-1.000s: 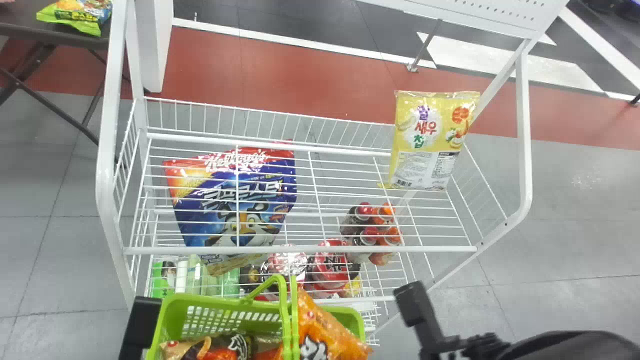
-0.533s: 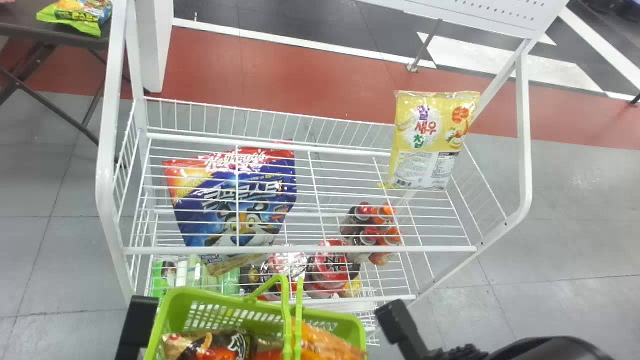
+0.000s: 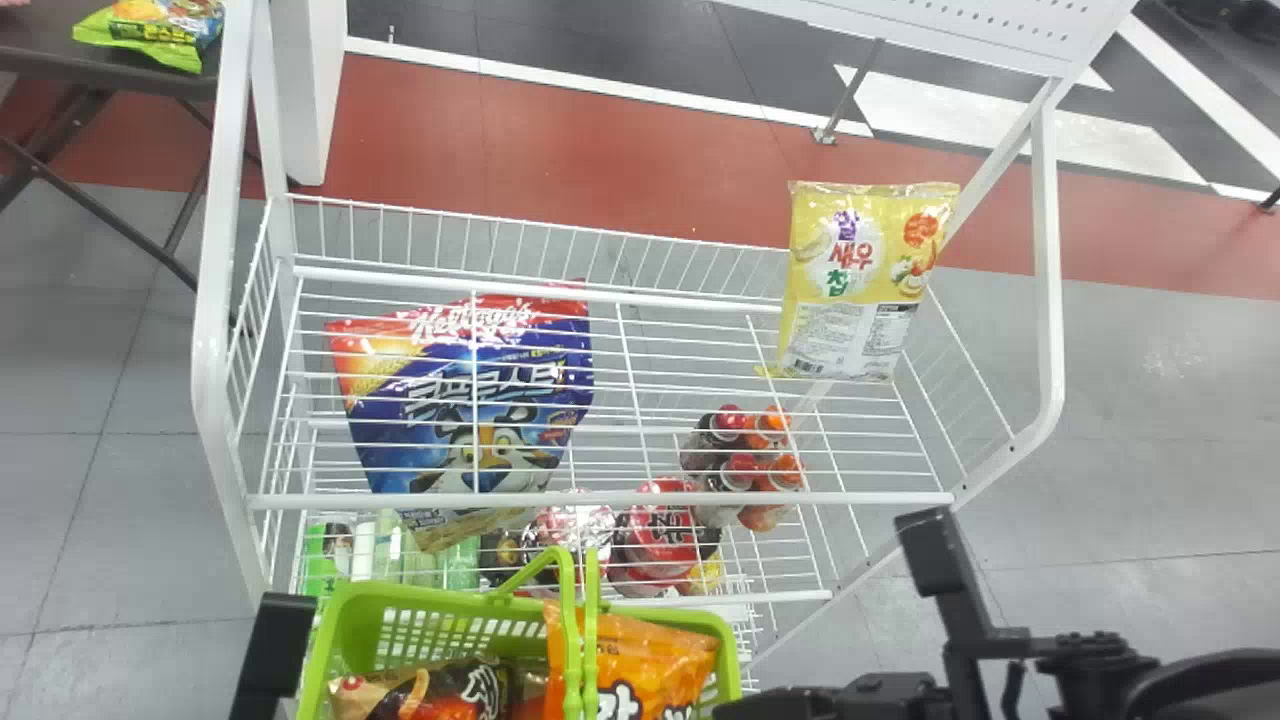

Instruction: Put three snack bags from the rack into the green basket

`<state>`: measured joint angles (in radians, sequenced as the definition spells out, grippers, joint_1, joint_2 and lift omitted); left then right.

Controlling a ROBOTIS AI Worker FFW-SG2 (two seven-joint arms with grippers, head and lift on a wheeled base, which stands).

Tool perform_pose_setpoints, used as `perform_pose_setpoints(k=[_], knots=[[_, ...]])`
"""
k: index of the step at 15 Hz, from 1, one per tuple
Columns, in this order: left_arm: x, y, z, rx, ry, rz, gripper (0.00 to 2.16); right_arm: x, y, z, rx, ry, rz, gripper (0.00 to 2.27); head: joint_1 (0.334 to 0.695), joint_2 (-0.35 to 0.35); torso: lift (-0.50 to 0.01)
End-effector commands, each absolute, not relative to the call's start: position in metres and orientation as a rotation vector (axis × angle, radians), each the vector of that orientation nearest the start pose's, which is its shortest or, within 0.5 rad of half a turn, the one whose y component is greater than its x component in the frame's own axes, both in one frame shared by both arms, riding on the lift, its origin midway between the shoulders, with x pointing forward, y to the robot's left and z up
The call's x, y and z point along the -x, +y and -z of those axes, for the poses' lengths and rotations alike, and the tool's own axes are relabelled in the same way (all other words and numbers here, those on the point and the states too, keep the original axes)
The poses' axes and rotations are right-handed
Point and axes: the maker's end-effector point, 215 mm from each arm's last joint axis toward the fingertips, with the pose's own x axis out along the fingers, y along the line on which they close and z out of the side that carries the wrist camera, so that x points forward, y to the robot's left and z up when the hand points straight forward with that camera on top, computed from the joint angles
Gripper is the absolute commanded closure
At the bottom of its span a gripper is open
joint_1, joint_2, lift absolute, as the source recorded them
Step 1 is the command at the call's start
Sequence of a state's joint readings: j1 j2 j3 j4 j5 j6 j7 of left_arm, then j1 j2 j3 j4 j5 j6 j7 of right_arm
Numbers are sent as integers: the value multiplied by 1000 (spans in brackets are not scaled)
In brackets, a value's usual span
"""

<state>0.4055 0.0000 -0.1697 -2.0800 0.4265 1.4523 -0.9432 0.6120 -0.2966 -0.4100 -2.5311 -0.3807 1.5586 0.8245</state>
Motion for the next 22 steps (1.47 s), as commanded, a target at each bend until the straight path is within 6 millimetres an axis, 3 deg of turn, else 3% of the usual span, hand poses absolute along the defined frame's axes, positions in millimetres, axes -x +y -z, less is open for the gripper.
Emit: perform_pose_setpoints(k=[1,4,7,8,10,13,22], knots=[[-171,-78,406,931,1148,1275,1463,-259,-211,377,-358,879,-654,56,695,-350,0],[-170,-78,406,932,1141,1275,1463,-318,-206,325,-254,552,-626,63,695,-350,0],[-170,-82,406,930,1124,1283,1463,-363,-212,275,-178,202,-543,80,695,-350,0],[-170,-83,406,930,1124,1285,1463,-370,-212,267,-129,109,-512,80,695,-350,0],[-169,-83,407,933,1127,1284,1463,-373,-217,271,-113,-1,-442,83,695,-350,0],[-164,-83,407,935,1142,1283,1463,-375,-225,288,-126,-3,-360,83,695,-350,0],[-160,-85,409,924,1152,1283,1463,-380,-233,285,-149,-5,-304,87,695,-350,0]])
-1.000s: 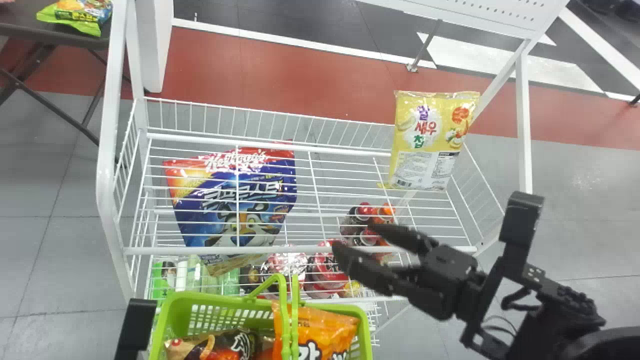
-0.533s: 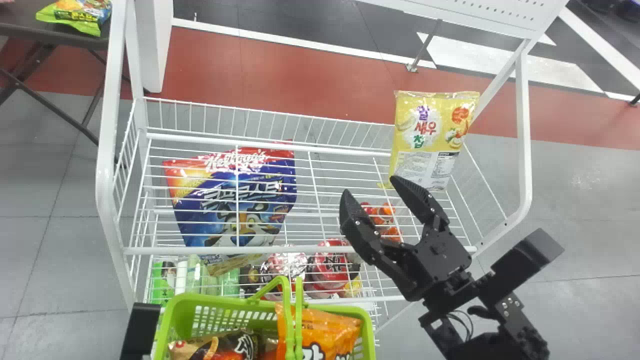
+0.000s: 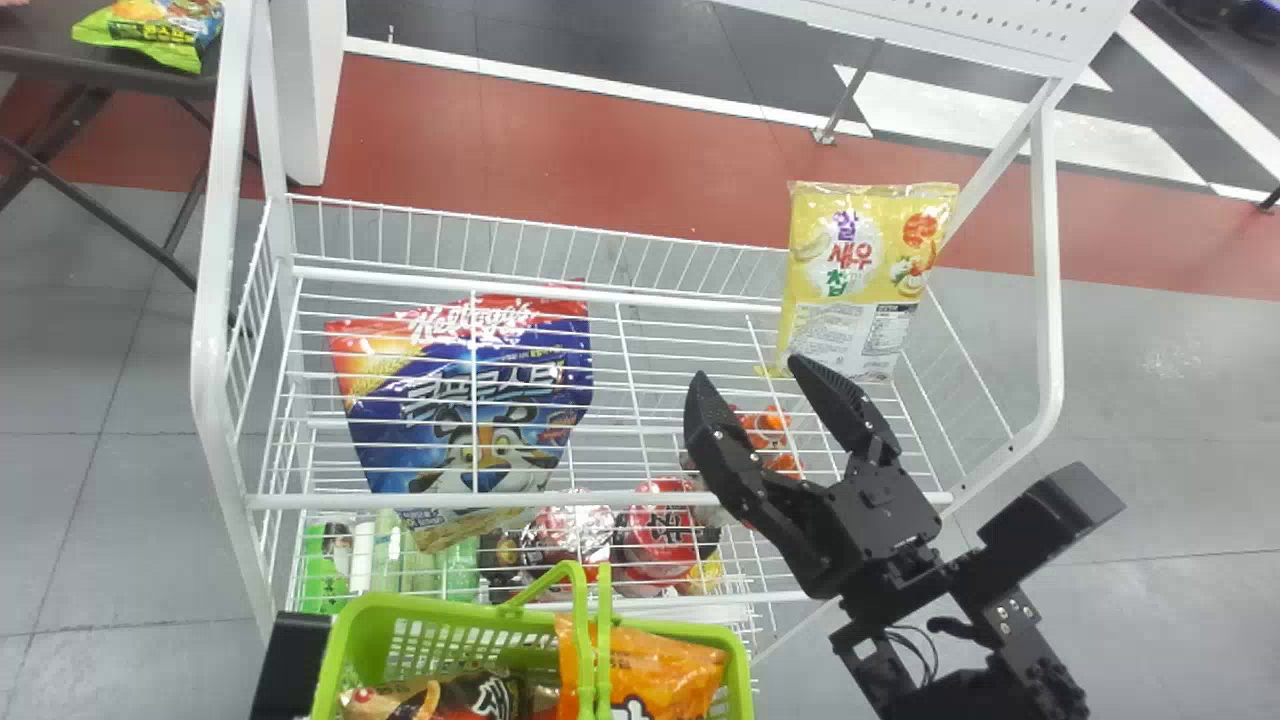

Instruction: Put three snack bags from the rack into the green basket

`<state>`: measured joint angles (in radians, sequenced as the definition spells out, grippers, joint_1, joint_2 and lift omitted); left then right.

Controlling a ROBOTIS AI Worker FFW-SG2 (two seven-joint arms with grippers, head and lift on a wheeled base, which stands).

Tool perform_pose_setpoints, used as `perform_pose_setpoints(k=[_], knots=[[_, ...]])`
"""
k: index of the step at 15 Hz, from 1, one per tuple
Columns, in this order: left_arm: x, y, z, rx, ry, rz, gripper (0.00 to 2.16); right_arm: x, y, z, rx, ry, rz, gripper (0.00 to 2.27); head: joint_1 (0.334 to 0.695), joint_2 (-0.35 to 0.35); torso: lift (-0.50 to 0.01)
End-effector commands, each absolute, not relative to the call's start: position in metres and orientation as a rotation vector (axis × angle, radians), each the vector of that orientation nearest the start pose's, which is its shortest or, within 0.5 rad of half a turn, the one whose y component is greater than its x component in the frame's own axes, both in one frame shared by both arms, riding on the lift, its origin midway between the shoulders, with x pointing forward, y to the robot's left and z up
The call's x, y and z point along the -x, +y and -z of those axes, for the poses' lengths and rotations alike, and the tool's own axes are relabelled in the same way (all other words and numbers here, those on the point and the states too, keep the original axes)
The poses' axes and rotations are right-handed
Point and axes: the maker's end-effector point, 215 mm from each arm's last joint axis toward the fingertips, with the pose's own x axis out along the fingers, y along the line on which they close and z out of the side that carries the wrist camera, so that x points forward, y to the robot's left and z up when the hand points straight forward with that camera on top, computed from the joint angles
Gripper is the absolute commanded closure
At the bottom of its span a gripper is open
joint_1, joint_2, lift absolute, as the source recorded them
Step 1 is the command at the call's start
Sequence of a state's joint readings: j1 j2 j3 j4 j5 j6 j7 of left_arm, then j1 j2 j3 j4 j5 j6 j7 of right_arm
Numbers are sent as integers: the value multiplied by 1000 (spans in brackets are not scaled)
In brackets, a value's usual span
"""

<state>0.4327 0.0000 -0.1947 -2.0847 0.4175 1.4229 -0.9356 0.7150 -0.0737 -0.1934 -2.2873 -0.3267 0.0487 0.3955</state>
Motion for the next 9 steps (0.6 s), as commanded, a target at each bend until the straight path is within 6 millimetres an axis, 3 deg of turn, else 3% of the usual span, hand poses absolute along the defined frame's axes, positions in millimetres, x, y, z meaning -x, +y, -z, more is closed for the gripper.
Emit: perform_pose_setpoints(k=[1,9], knots=[[-160,-85,409,924,1152,1283,1463,-380,-234,285,-149,-2,-303,87,695,-350,0],[-160,-85,408,924,1153,1282,1463,-381,-235,291,-150,15,-301,87,695,-350,0]])
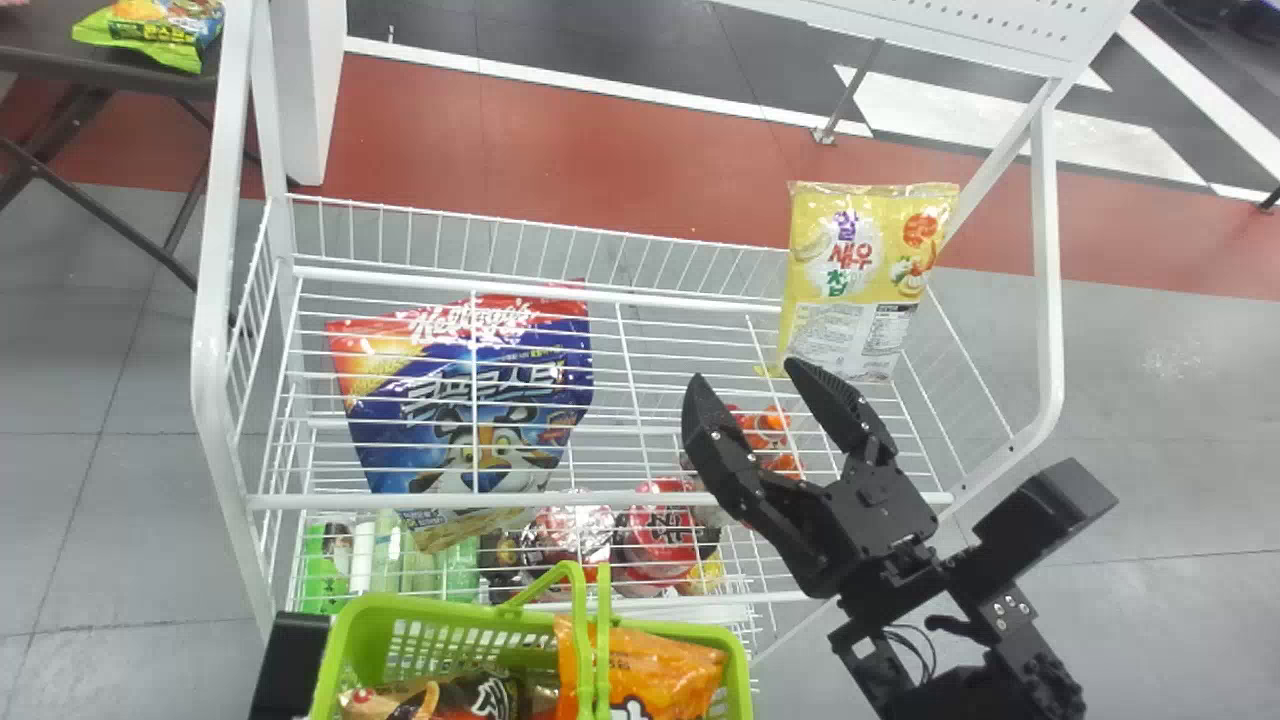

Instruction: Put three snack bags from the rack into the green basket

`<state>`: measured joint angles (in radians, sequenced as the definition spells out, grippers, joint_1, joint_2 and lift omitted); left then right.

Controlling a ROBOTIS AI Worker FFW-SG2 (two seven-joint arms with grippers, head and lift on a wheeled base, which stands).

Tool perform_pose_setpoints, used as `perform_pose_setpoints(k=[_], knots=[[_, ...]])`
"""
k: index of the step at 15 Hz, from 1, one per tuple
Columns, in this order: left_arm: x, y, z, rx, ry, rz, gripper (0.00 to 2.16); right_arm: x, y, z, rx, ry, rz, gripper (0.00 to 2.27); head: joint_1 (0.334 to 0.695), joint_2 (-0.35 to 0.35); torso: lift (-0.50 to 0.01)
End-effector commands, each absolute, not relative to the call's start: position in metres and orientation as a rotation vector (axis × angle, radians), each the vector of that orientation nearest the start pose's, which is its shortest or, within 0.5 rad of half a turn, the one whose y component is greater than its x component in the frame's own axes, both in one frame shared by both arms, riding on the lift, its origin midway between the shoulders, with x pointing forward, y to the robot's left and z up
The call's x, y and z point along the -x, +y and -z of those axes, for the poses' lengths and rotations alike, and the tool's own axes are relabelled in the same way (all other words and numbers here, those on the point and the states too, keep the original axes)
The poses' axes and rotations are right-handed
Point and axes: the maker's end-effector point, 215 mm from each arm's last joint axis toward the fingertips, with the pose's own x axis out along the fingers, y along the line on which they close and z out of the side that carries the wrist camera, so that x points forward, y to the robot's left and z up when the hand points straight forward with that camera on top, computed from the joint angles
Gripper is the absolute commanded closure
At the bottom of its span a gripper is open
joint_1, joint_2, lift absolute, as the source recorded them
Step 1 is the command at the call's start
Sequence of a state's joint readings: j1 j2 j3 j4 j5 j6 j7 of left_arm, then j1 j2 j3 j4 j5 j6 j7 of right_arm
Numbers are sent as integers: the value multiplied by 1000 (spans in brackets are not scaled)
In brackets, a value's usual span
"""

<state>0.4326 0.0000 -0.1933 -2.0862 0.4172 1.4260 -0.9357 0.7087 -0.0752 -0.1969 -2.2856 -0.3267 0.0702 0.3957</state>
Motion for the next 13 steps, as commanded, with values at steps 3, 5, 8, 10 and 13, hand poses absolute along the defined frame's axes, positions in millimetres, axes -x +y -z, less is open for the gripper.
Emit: perform_pose_setpoints(k=[3,5,8,10,13], knots=[[-160,-85,408,924,1153,1282,1463,-381,-236,291,-149,18,-300,87,695,-350,0],[-159,-85,408,924,1155,1282,1463,-382,-236,292,-151,18,-300,87,695,-350,0],[-159,-85,409,923,1159,1281,1463,-383,-237,292,-149,18,-299,87,695,-350,0],[-158,-84,409,923,1162,1280,1463,-383,-237,292,-146,16,-299,87,695,-350,0],[-159,-84,409,923,1162,1278,1463,-384,-239,291,-144,15,-295,87,695,-350,0]])
